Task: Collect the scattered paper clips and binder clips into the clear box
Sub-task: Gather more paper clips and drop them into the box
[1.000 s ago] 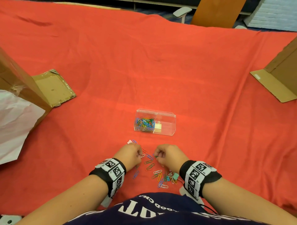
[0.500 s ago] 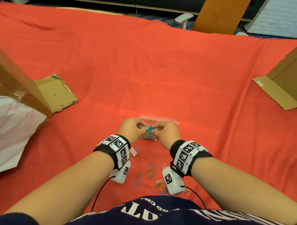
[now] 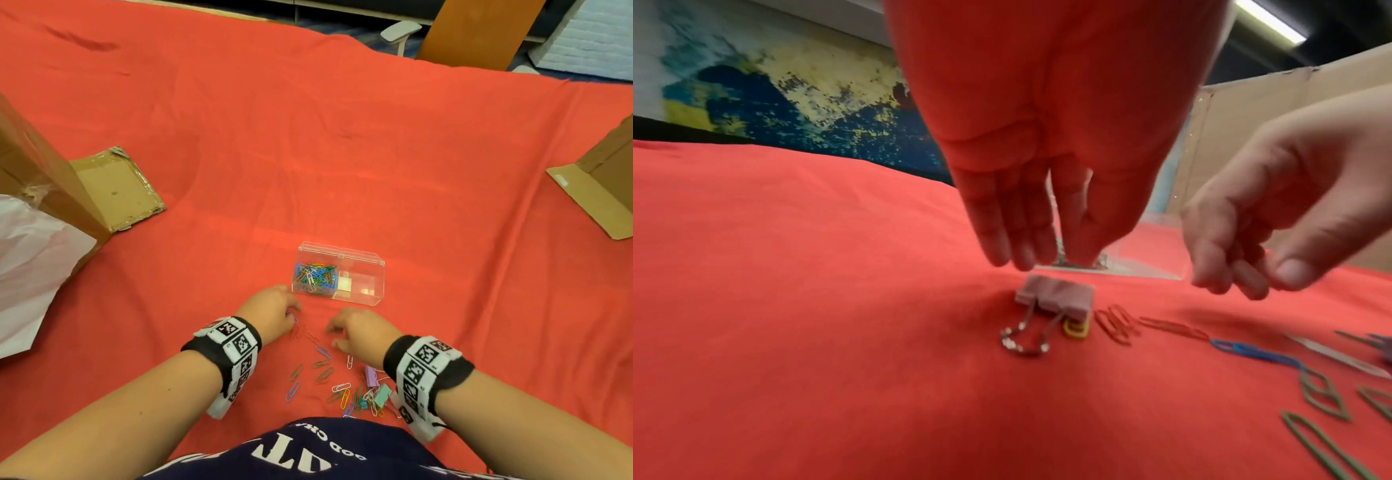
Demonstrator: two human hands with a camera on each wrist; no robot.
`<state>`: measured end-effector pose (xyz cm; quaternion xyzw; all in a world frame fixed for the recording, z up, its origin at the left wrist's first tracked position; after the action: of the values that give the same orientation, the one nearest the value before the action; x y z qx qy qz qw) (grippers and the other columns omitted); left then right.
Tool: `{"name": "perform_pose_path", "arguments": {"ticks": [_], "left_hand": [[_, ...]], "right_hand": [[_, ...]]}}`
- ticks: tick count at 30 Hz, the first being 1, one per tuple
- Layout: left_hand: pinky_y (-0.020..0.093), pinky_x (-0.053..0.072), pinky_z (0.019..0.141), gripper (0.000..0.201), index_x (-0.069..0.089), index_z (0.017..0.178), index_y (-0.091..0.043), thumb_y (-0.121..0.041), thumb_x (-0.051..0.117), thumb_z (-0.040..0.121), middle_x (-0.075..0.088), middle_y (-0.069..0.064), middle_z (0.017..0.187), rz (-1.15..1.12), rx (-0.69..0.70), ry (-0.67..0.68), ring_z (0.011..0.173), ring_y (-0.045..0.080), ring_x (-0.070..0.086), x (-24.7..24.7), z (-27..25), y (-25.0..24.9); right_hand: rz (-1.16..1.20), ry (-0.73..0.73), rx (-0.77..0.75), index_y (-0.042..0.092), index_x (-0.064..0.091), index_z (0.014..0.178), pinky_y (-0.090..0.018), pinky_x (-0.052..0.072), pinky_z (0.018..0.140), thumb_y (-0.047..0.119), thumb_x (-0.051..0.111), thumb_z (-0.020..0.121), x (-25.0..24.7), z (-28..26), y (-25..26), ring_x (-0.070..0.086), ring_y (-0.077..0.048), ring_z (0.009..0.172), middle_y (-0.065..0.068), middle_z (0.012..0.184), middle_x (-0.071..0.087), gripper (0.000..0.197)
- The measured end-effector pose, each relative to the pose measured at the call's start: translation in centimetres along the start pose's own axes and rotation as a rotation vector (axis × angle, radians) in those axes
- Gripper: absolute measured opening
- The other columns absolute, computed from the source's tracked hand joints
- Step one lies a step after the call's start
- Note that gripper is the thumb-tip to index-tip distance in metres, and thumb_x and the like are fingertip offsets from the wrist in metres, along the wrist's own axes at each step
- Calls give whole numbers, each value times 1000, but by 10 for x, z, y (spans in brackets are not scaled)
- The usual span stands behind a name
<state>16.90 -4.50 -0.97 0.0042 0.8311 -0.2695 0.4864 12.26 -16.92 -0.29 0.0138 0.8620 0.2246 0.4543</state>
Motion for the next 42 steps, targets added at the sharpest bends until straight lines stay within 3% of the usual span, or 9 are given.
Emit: {"name": "perform_pose_path", "arguments": {"ticks": [7,12,16,18,21,24,29,37,42], "left_hand": [[40,41,95,32,60,112,-16,-15,45,84,59,8,110,339,120,75,110,27,50,33,-12,-12],[52,48,95,24,72,74,-31,-31,69,50,67,-13,62,713,310,-49,82,6,68,38,-26,-31],[40,50,95,31,71,86,-32,-38,55,60,72,-16,71,600,422,-45,87,3,68,57,-45,-51],[32,50,94,41,60,113,-31,-36,44,75,71,-11,99,412,443,-16,98,12,64,65,-51,-59],[38,37,105,62,28,138,-29,-43,52,83,45,0,135,218,301,211,122,22,40,88,-56,-56],[37,35,106,71,34,135,-25,-43,66,75,41,4,130,148,228,209,121,22,38,94,-53,-56],[28,35,96,36,54,116,-17,-21,61,80,50,7,116,-18,147,117,112,22,48,86,-46,-56],[37,45,89,22,61,99,-12,-17,47,83,58,10,107,43,130,126,103,27,55,79,-44,-54],[30,46,86,20,66,94,-12,-15,53,79,63,8,100,-67,110,20,93,22,60,57,-43,-43]], "right_hand": [[-155,47,-22,9,51,122,-42,41,97,16,48,88,39,-23,-16,44,-30,113,-13,118,48,36],[-180,75,-83,9,53,119,-46,45,91,11,43,89,56,-33,-9,45,-32,110,-14,117,49,32],[-154,129,-117,12,55,121,-44,43,96,20,55,85,60,-41,-11,43,-29,113,-11,122,50,37],[-159,168,-122,15,52,126,-40,40,99,27,65,80,59,-46,-13,41,-27,115,-9,123,48,49],[-219,207,-151,20,44,131,-39,37,96,28,73,71,61,-54,-13,38,-26,115,-9,125,43,67],[-228,181,-153,17,46,125,-43,41,94,20,71,73,65,-57,-14,41,-29,113,-12,123,43,58],[-169,123,-99,7,54,107,-43,42,90,14,54,83,61,-53,-8,50,-33,109,-16,115,51,24],[-100,39,-57,11,62,95,-40,44,86,15,51,81,52,-45,-6,56,-31,101,-10,107,60,18],[-59,-64,-46,22,63,85,-37,36,91,23,54,76,41,-39,-11,55,-20,99,1,95,65,12]]}}
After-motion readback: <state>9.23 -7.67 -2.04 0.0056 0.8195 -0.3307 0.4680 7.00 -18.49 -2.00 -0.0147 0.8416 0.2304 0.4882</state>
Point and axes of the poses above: each hand's wrist, its own z-axis towards the middle knuckle, its own x-axis out of the palm, y = z × x, the point moved 8 cm from there along z, towards the middle knuckle
